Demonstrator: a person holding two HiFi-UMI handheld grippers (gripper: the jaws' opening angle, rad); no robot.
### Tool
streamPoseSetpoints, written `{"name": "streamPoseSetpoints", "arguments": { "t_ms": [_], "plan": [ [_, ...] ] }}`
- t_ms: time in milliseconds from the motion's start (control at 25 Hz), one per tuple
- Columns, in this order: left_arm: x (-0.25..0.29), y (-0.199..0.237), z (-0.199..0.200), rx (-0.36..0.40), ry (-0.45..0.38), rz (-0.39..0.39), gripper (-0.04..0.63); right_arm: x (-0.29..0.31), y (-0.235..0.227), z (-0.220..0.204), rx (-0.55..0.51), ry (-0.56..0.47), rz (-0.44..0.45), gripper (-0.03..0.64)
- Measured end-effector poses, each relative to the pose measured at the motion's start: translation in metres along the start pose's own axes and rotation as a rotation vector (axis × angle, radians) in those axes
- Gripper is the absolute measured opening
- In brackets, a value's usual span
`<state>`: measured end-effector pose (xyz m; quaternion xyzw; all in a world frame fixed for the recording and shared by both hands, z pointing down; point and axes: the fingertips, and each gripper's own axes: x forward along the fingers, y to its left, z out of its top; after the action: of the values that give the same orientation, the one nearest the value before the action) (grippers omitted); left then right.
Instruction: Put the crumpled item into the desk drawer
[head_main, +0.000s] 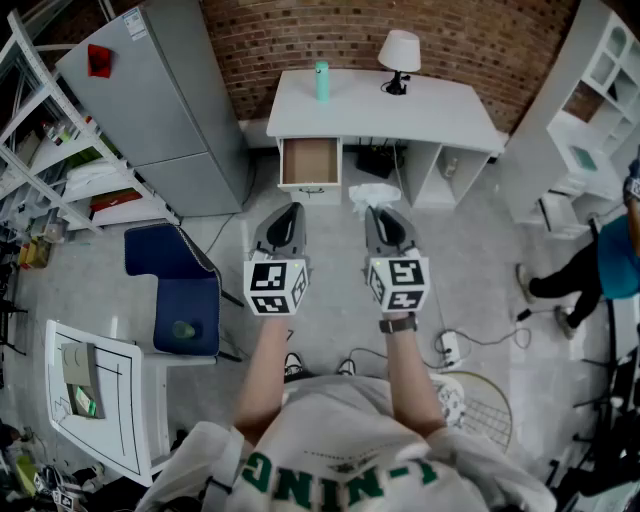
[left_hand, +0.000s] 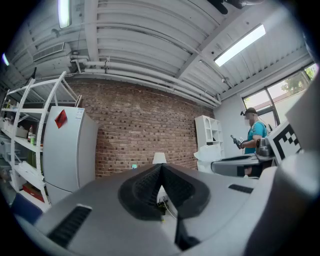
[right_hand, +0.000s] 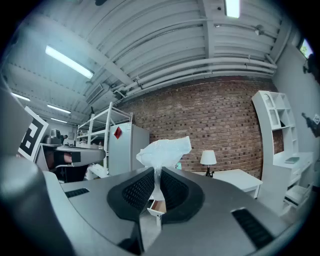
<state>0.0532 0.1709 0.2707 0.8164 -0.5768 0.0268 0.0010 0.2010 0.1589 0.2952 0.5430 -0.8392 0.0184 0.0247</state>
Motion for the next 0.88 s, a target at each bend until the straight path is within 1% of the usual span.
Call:
{"name": "streamPoseSetpoints", "arguments": {
  "t_ms": [200,320,480,640,760,880],
  "plan": [
    [-0.005,-0.016,-0.005,0.008,0.009,0.013,-0.002,-0.009,-0.015,-0.007,0.028,-0.007,0.000,0.028],
    [-0.009,-0.013,-0.012,0.013,0.023,0.023,-0.002,-0.006,-0.013,-0.012,0.040,-0.004,0.008,0.028],
    [-0.008,-0.002,-0.019,-0.001,0.033,0.042,-0.002,0.005,-0.007,-0.016,0.063,0.002,0.023,0.028],
    [0.006,0.016,-0.033,-0.018,0.050,0.043,0.000,0.026,0.002,-0.035,0.070,0.045,0.029,0.028],
    [0.023,0.035,-0.048,-0.034,0.064,0.027,-0.001,0.048,0.006,-0.049,0.071,0.075,0.017,0.028],
    [0.052,0.055,-0.054,-0.033,0.076,0.001,-0.002,0.082,0.005,-0.056,0.055,0.099,0.005,0.028]
  ]
}}
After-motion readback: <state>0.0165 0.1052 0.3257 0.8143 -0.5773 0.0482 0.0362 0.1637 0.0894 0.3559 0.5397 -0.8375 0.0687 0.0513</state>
